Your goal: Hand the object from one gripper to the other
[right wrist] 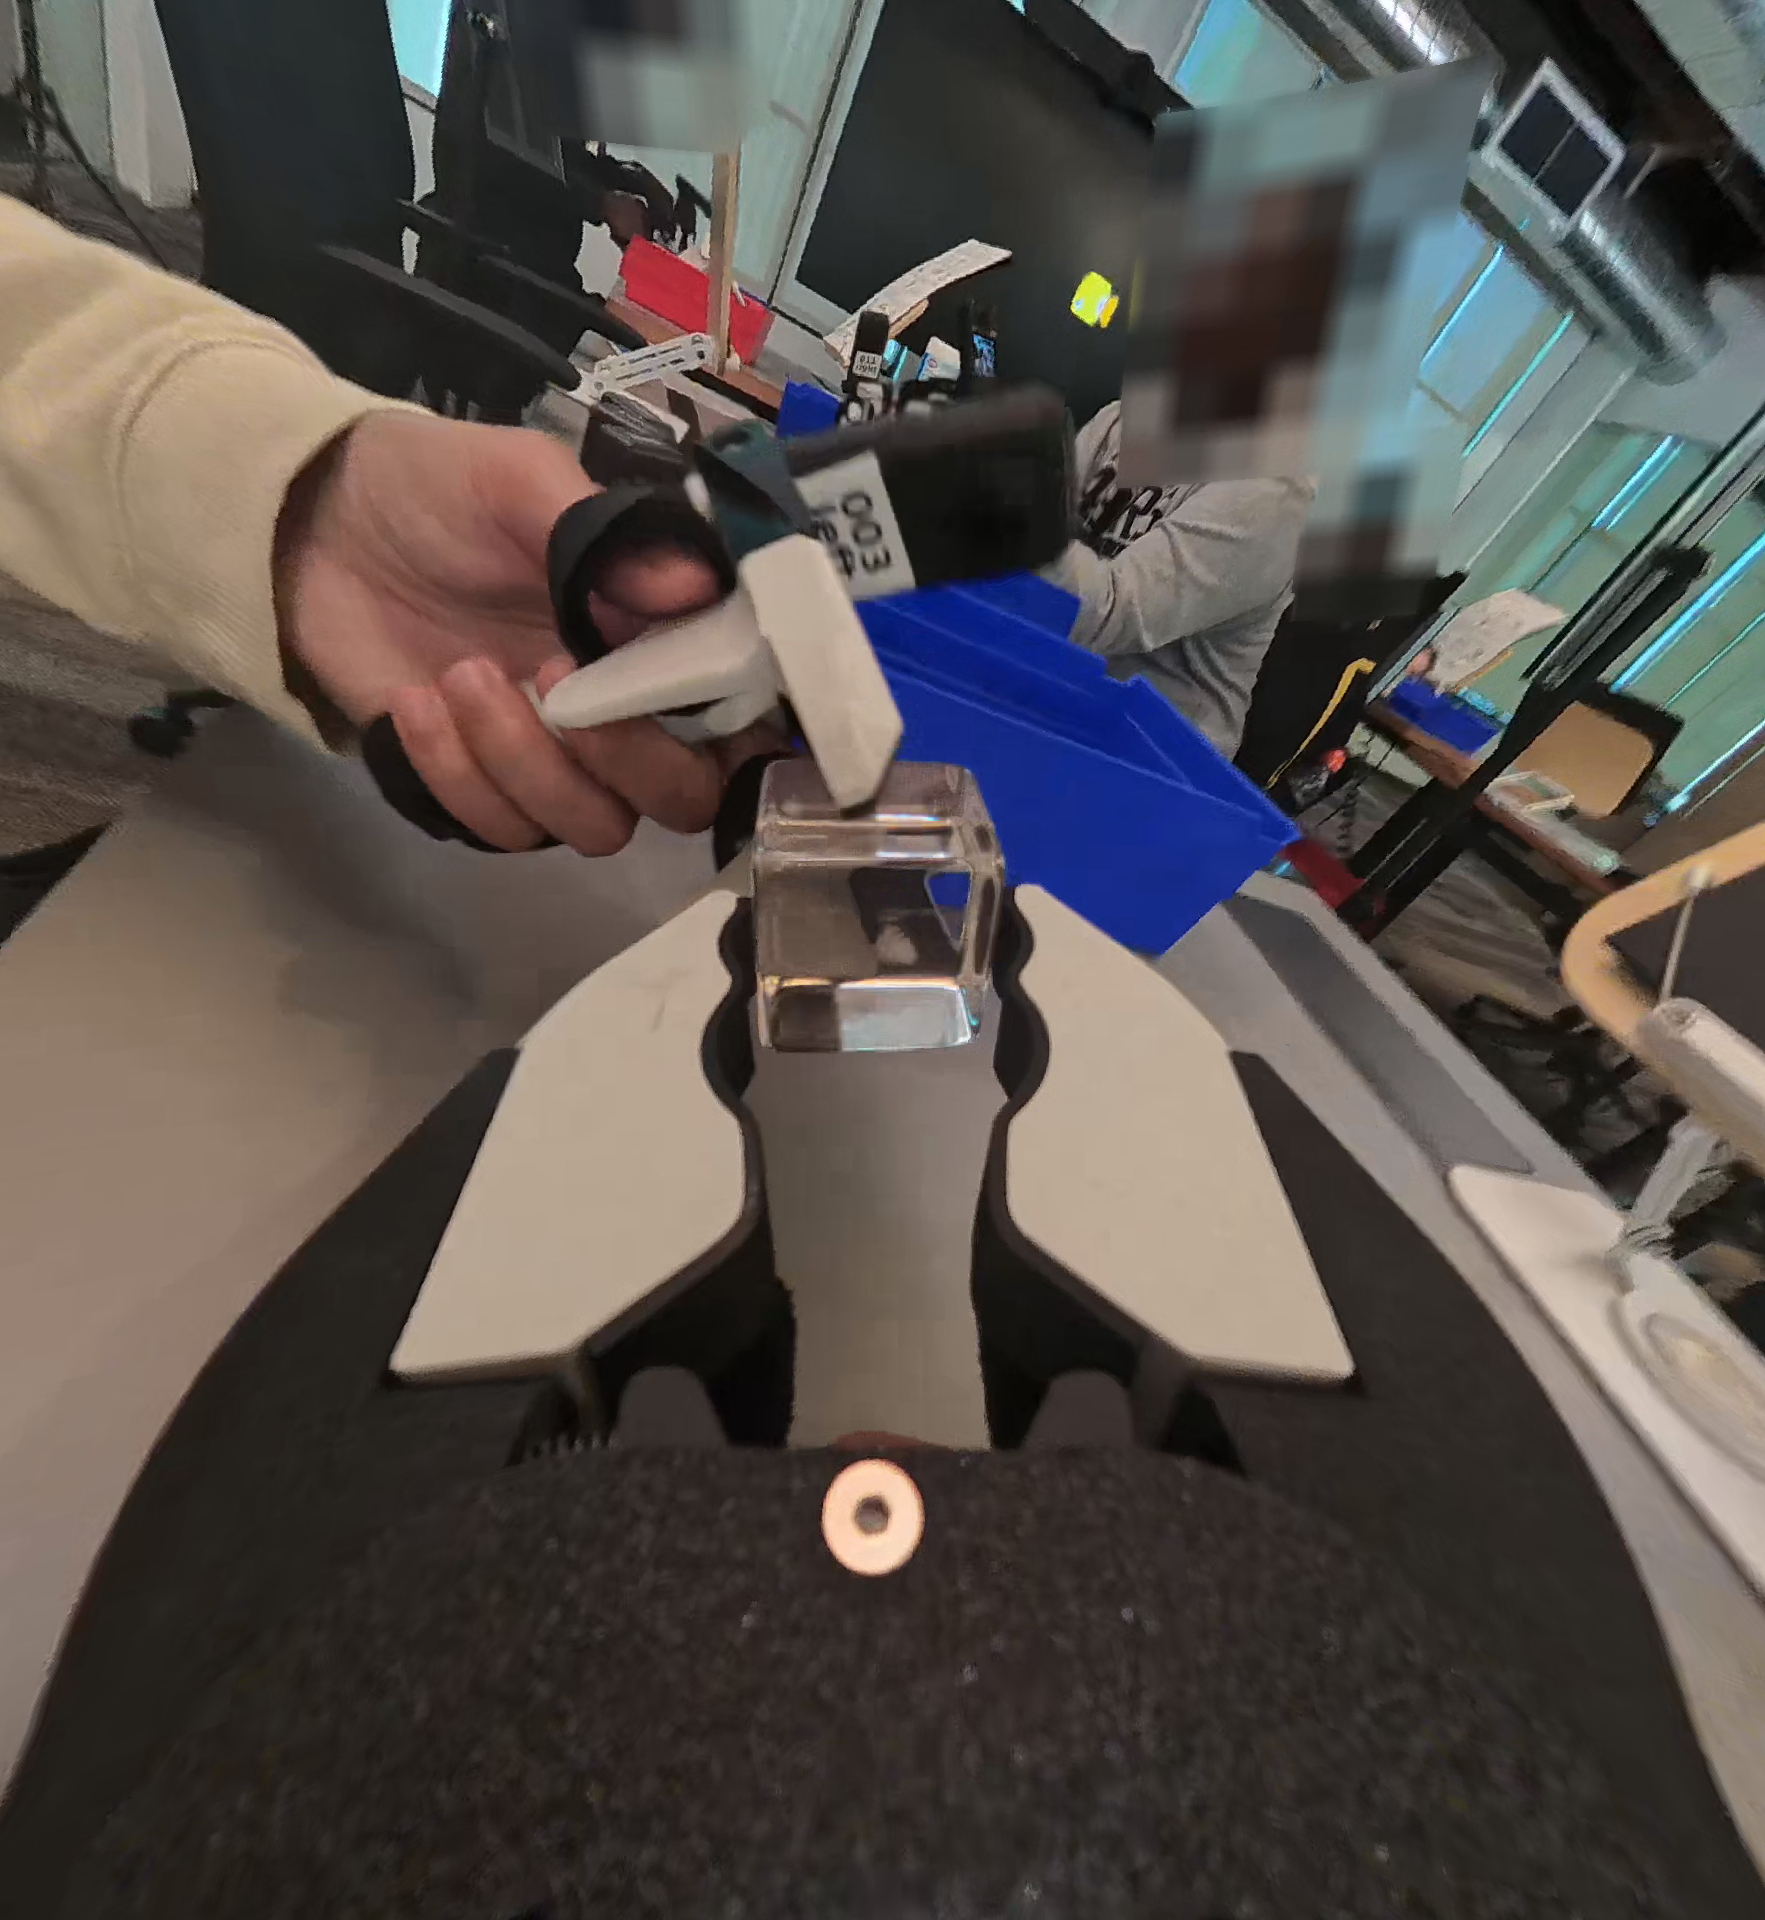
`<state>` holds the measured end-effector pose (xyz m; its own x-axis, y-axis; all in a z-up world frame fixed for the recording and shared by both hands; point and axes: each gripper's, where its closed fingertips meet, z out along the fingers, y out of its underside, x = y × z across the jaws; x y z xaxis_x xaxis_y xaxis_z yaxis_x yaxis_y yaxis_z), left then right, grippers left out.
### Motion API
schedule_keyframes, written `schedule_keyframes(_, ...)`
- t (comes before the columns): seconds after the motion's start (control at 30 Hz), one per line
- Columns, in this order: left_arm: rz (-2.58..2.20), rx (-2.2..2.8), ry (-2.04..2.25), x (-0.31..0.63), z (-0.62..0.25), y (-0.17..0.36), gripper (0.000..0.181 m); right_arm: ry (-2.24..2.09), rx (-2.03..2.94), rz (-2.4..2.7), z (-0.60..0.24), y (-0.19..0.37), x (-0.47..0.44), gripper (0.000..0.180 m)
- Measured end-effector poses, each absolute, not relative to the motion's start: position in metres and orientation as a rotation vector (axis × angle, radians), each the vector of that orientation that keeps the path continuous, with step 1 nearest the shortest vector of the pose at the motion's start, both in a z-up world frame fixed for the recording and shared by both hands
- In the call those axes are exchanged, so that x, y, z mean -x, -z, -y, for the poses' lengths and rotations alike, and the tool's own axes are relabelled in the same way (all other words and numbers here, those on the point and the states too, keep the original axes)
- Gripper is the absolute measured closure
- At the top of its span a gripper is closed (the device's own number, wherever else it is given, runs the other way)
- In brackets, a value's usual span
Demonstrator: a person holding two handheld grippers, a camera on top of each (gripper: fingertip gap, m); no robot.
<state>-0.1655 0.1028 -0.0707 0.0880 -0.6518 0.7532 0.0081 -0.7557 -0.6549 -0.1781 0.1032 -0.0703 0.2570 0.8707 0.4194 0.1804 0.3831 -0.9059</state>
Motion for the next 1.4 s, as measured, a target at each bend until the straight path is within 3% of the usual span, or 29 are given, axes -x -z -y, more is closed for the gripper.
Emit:
schedule_keyframes(0.17, -0.837, 1.764, 1.354, 0.183, -0.11, 0.077, 0.122, -1.005, 1.411, 1.118, -0.107, 0.083, 0.165, 0.136)
schedule_keyframes(0.27, -0.926, 1.702, 1.377, 0.177, -0.099, 0.074, 0.124, -1.24, 1.495, 1.015, -0.108, 0.079, 0.162, 0.136)
schedule_keyframes(0.7, -1.05, 1.612, 1.348, 0.165, -0.082, 0.073, 0.131, -1.529, 1.458, 1.001, -0.087, 0.073, 0.178, 0.137)
schedule_keyframes(1.0, -0.983, 1.697, 1.381, 0.179, -0.096, 0.074, 0.138, -1.514, 1.413, 0.947, -0.097, 0.063, 0.163, 0.139)
schedule_keyframes(1.27, -0.855, 1.575, 1.824, 0.192, -0.085, 0.04, 0.138, -0.985, 1.363, 1.065, -0.127, 0.084, 0.137, 0.119)
schedule_keyframes(1.4, -0.889, 1.353, 2.007, 0.202, -0.065, 0.01, 0.138, -1.264, 1.405, 1.005, -0.115, 0.076, 0.142, 0.125)
